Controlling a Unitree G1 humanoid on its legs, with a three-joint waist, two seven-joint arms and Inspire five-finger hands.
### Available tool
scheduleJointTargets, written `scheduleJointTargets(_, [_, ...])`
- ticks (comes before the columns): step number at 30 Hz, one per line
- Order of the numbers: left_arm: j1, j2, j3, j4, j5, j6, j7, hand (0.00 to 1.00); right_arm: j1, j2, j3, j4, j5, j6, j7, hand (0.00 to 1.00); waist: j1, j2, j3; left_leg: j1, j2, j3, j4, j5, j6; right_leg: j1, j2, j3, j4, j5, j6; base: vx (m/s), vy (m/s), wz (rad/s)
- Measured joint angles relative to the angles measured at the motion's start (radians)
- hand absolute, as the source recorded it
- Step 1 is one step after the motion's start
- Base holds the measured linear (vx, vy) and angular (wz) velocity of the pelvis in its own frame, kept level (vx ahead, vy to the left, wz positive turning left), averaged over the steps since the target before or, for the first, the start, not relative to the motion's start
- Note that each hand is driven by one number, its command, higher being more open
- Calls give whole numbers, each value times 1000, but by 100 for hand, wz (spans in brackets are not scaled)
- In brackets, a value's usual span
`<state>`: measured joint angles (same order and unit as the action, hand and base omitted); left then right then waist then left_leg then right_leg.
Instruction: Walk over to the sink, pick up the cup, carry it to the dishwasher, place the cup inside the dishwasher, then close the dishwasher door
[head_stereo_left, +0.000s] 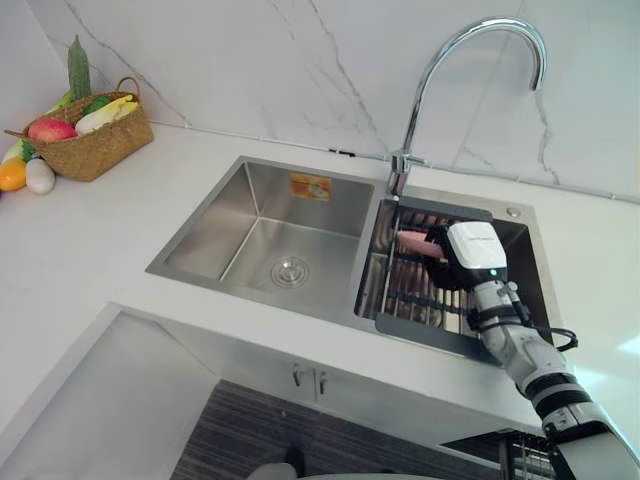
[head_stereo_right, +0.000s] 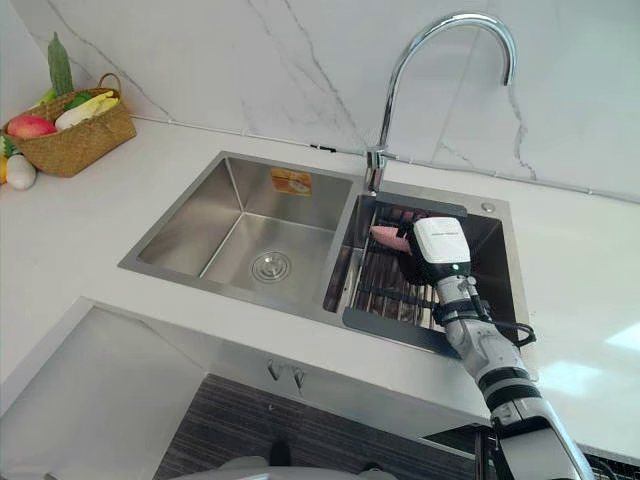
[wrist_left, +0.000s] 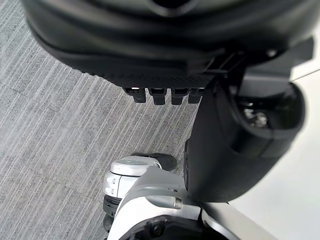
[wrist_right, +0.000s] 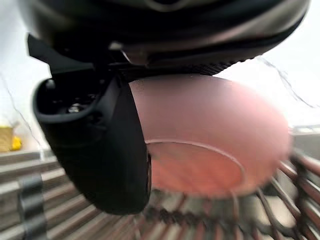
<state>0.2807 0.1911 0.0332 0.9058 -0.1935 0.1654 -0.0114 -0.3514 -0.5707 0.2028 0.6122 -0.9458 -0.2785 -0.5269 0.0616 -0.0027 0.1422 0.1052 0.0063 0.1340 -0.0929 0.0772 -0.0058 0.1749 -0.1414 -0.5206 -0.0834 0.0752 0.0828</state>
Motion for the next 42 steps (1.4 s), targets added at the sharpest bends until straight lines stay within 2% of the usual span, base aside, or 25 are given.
scheduleJointTargets(6, [5,-4,1,0,0,-10,-1,100,0,-11,0,-40,3,-50,-34,0,2,2,1,0,0,2,0,0,0,0,0,2,1,0,0,0,0,0])
scheduleJointTargets(9, [7,-7,3,0,0,-16,-2,100,0,-15,-13,-94,130,-45,-68,0,-1,3,2,1,1,6,0,0,0,-1,0,5,2,0,0,0,0,0])
scheduleJointTargets(11, [10,-13,10,-2,0,-18,-2,100,1,-12,-65,-146,177,-40,-103,0,-1,5,3,2,1,11,0,0,0,-2,0,10,4,0,0,0,0,-5])
scheduleJointTargets(16, [21,-27,18,-5,0,-22,-2,100,30,10,-288,-393,303,-26,-201,0,-15,9,5,14,6,28,0,-2,-1,-4,1,30,10,0,0,2,6,-11])
scheduleJointTargets(18, [26,-29,19,-5,0,-26,-1,100,49,16,-337,-456,329,-15,-235,0,-20,9,5,20,8,41,0,-3,-1,-4,2,42,13,0,0,-4,13,-18])
scheduleJointTargets(22, [38,-34,23,-4,0,-32,1,100,160,30,-502,-620,359,21,-324,0,-39,10,3,31,11,69,0,-13,-4,-13,3,79,17,-2,2,-11,20,-23])
scheduleJointTargets(25, [43,-33,23,4,1,-30,1,100,248,31,-631,-681,364,57,-345,0,-75,9,1,27,11,90,0,-17,0,-35,0,104,32,-3,4,-4,33,-23])
scheduleJointTargets(30, [36,-29,22,30,17,-25,1,100,385,81,-809,-680,376,106,-346,0,-107,-5,-9,0,13,162,0,-25,3,-128,-9,179,99,-14,3,2,50,-44])
scheduleJointTargets(32, [20,-25,32,29,7,-9,1,100,399,113,-832,-657,376,118,-365,0,-112,-14,-5,-29,14,219,0,-26,4,-198,-5,229,101,0,3,-17,73,-85])
scheduleJointTargets(33, [7,-21,52,26,-7,5,3,100,401,141,-831,-626,376,119,-384,0,-114,-32,5,-47,16,266,2,-25,4,-235,2,246,85,12,3,-13,38,-116])
scheduleJointTargets(34, [-1,-13,79,21,-30,15,14,100,404,183,-828,-601,378,120,-391,0,-103,-51,15,-54,24,323,5,-26,4,-251,1,222,59,1,1,-12,36,-126])
scheduleJointTargets(35, [1,-7,89,20,-42,20,21,100,410,206,-826,-596,383,120,-391,0,-100,-59,20,-54,31,351,5,-27,6,-257,-3,194,55,-7,2,-8,27,-131])
scheduleJointTargets(36, [3,2,101,20,-74,31,44,100,439,251,-824,-596,395,114,-393,0,-102,-70,26,-54,48,392,4,-37,22,-268,-19,125,77,-32,4,-13,1,-111])
scheduleJointTargets(37, [7,4,126,22,-117,37,71,100,470,292,-824,-596,402,106,-394,0,-106,-77,30,-50,65,420,3,-42,23,-296,-48,62,156,-45,-31,-9,-13,-95])
scheduleJointTargets(39, [13,7,160,35,-161,40,94,100,506,327,-825,-589,415,96,-404,0,-122,-89,35,-47,90,441,15,-49,13,-318,-90,15,314,-53,-87,27,-40,-47])
scheduleJointTargets(40, [20,10,177,38,-182,39,98,100,521,342,-825,-573,416,87,-414,0,-130,-95,31,-52,109,445,41,-59,1,-315,-113,-4,386,-59,-98,115,-111,-31])
scheduleJointTargets(41, [27,18,189,37,-194,29,98,100,529,359,-824,-548,416,67,-428,0,-131,-111,22,-76,134,449,102,-84,-15,-308,-128,1,416,-42,-81,159,-176,-20])
scheduleJointTargets(42, [16,18,203,37,-197,23,98,100,528,363,-821,-523,415,54,-436,0,-130,-117,21,-103,150,441,155,-94,-23,-316,-118,-7,418,-39,-80,127,-197,-26])
